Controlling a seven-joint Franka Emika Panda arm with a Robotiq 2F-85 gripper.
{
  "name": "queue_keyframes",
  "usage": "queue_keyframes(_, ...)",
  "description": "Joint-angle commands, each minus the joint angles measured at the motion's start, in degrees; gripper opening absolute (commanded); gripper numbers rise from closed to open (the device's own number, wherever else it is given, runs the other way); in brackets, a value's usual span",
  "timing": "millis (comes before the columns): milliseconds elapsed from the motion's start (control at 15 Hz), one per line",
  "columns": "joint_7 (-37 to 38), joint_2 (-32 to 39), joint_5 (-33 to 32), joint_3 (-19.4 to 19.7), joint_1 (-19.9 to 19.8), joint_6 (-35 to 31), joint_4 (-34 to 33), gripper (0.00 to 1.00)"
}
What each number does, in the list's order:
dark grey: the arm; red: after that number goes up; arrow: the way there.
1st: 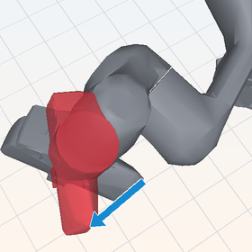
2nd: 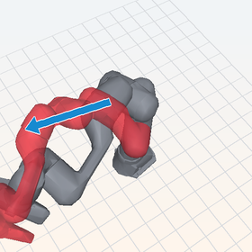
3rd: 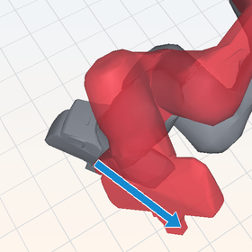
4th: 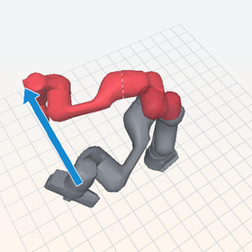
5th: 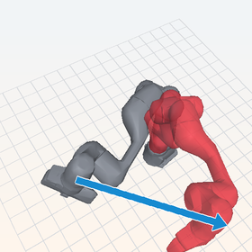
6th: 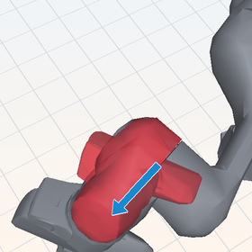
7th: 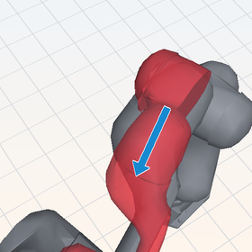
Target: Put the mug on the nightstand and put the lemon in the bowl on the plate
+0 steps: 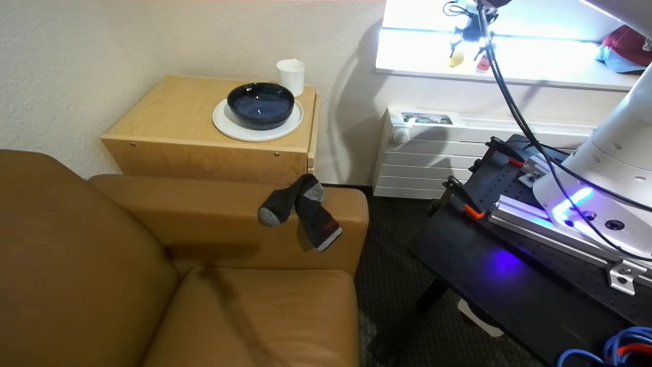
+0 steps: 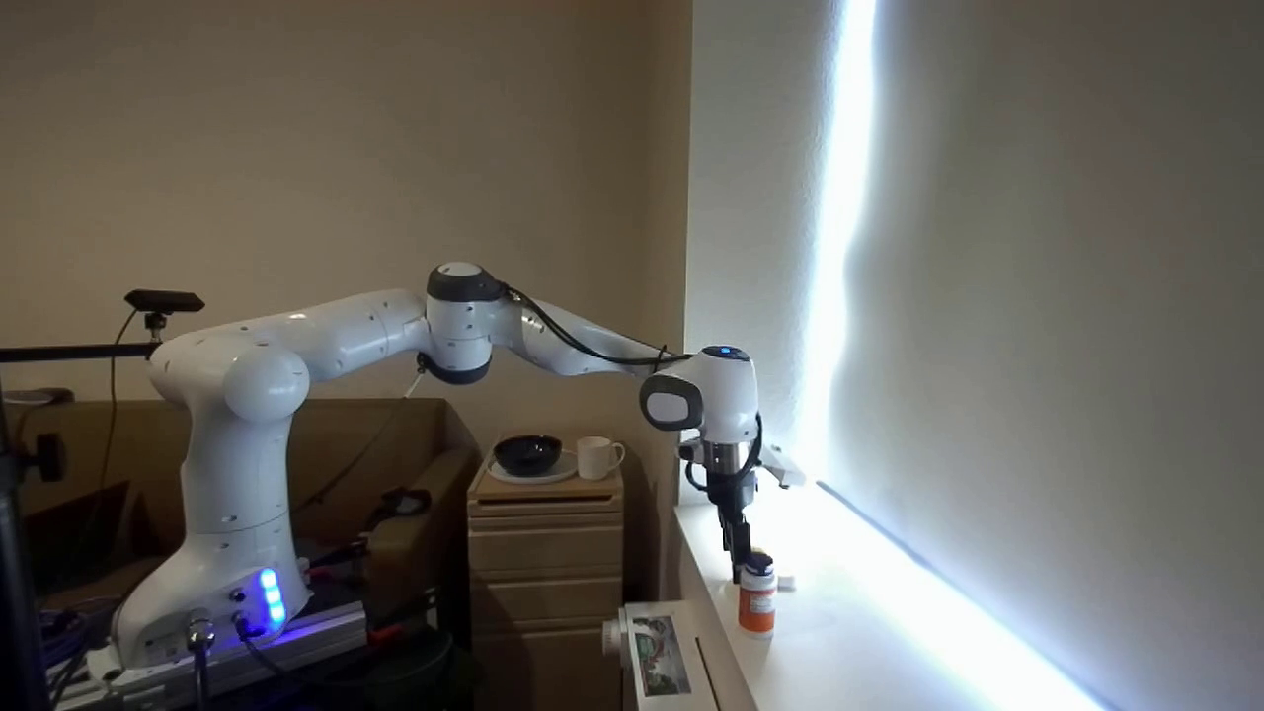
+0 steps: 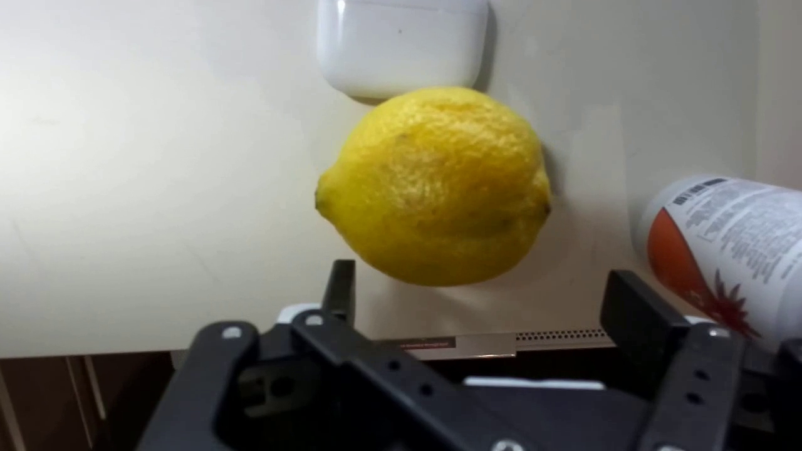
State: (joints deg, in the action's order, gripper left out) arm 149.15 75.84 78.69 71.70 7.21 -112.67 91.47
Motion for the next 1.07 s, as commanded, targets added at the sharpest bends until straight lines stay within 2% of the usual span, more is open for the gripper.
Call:
queue_keyframes(0, 0.00, 0.05, 0.00, 0.00, 0.01, 0.00, 0.00, 1.00)
queue_keyframes(667, 0.00, 0.67, 1.59, -0.65, -0.86, -2.96, -3.37, 1.00)
queue_keyframes(733, 0.00, 0.05, 0.02, -0.18, 0.06, -1.71, -1.99, 1.00)
queue_keyframes(1000, 0.00, 1.45, 0.38, 0.28, 0.32, -2.15, -1.86, 1.00)
